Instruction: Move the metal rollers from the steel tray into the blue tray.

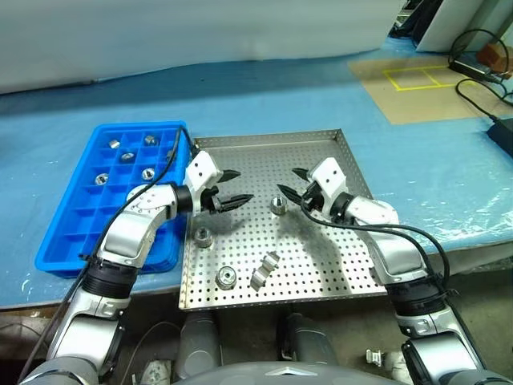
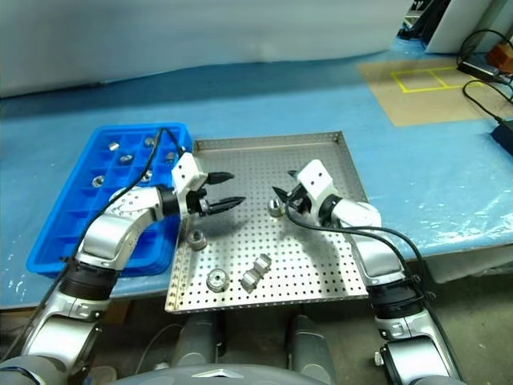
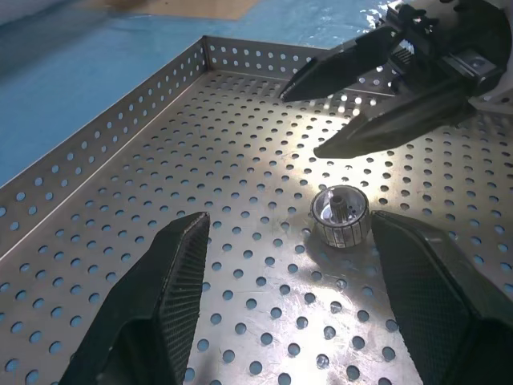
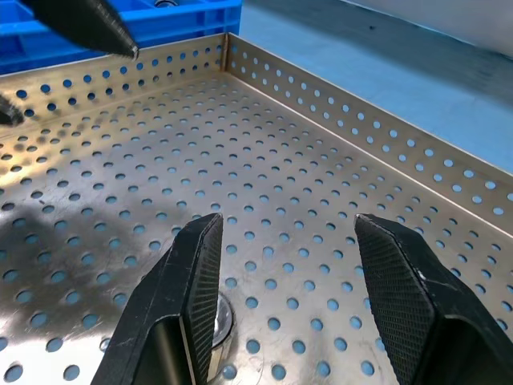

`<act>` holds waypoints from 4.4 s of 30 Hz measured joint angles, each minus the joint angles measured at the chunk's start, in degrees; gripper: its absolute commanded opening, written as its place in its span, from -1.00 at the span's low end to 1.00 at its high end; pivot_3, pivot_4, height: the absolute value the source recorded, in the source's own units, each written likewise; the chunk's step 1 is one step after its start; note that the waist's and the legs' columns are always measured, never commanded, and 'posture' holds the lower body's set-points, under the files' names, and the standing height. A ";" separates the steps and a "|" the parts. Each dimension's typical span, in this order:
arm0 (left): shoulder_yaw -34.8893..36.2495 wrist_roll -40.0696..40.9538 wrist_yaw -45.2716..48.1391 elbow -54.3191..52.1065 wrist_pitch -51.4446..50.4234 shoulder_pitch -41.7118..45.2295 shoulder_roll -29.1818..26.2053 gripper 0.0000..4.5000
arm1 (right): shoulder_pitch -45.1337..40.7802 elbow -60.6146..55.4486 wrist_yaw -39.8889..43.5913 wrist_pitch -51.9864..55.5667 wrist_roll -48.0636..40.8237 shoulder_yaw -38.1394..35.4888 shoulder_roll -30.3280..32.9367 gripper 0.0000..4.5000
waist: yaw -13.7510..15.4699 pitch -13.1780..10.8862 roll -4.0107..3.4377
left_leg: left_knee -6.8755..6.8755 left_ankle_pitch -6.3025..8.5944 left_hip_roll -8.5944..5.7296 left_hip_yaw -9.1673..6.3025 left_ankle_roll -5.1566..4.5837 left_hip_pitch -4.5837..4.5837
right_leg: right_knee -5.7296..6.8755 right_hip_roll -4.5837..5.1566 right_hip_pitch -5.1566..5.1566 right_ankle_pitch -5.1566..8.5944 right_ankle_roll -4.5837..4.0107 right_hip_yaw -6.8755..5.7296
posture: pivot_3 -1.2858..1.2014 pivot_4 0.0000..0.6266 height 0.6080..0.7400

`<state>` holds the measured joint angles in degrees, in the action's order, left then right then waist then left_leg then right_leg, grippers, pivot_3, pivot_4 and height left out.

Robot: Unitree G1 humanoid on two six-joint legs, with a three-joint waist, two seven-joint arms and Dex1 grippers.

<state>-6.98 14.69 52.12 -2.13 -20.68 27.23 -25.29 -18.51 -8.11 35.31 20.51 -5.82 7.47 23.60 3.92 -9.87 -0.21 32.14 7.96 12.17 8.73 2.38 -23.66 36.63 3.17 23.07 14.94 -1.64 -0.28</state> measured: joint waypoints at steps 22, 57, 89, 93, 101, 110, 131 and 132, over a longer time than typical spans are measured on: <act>-1.70 1.88 -0.65 -1.54 -1.88 -0.49 2.38 0.49 | 3.81 -10.70 -0.15 10.16 -3.58 -0.58 1.95 0.21 | -0.43 0.00 0.00 | 0.00 -0.01 0.00 0.10 0.01 0.14 | 0.01 -0.02 -0.05 0.05 -0.08 0.14 | -0.08 -0.52 1.00; -10.23 -5.93 9.13 21.95 13.23 11.70 7.70 0.49 | 7.01 -8.85 -8.36 5.02 -1.86 -4.26 1.58 0.21 | -2.91 0.00 -0.02 | 0.04 0.10 -0.19 0.30 -0.22 0.24 | -0.04 0.07 -0.12 -0.15 0.26 0.43 | -0.27 -0.52 1.00; -11.14 -15.56 7.79 41.74 21.20 16.46 12.31 0.25 | 12.38 -15.42 -13.18 8.75 0.19 -6.71 2.18 0.21 | -5.10 0.00 -0.02 | 0.09 0.30 -0.21 0.44 -0.61 0.47 | -0.23 0.09 -0.36 -0.04 0.08 0.59 | -0.35 -0.52 1.00; -10.43 -14.62 8.26 39.88 20.41 15.17 11.90 -0.19 | 12.36 -15.40 -13.18 8.74 0.46 -6.75 2.19 0.21 | -5.19 0.00 -0.02 | 0.07 0.31 -0.20 0.46 -0.62 0.47 | -0.25 0.09 -0.36 -0.04 0.07 0.60 | -0.35 -0.52 1.00; -7.56 -14.53 4.33 38.63 19.36 14.64 10.26 -0.23 | 11.10 -14.89 -13.00 8.69 0.60 -6.52 1.83 0.21 | -6.04 0.00 -0.02 | 0.06 0.32 -0.20 0.46 -0.63 0.48 | -0.29 0.09 -0.38 -0.04 0.07 0.60 | -0.30 -0.52 1.00; 4.27 -2.70 1.10 9.34 5.01 5.37 4.37 -0.23 | -1.34 -9.86 -4.37 8.72 -4.21 -3.47 0.59 0.21 | -5.76 -0.02 -0.03 | -0.05 0.31 -0.16 0.46 -0.62 0.42 | -0.29 0.08 -0.29 -0.03 0.04 0.52 | -0.09 -0.52 1.00; 32.65 -2.95 -33.45 -28.23 -9.68 -33.68 3.79 -0.23 | -29.37 29.62 19.13 -10.10 -5.09 8.82 -17.88 0.21 | 6.22 -0.07 0.00 | -0.12 0.26 0.17 -0.25 -0.49 -0.47 | -0.41 0.13 0.09 0.09 -0.14 -0.46 | 0.43 -0.52 1.00; 33.25 -3.87 -34.87 -28.10 -9.10 -35.11 4.37 -0.23 | -29.69 30.78 19.79 -10.68 -5.02 8.85 -18.10 0.21 | 6.93 -0.07 0.00 | -0.12 0.25 0.25 -0.30 -0.48 -0.51 | -0.46 0.13 0.07 0.09 -0.14 -0.49 | 0.43 -0.52 1.00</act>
<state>26.27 10.81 17.25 -30.24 -29.78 -7.87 -20.92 -48.20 22.67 55.10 9.83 -10.84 16.32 5.50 10.85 -9.94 -0.21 32.02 8.21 12.42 8.43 1.90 -24.17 36.17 3.30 23.15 15.03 -1.78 -0.77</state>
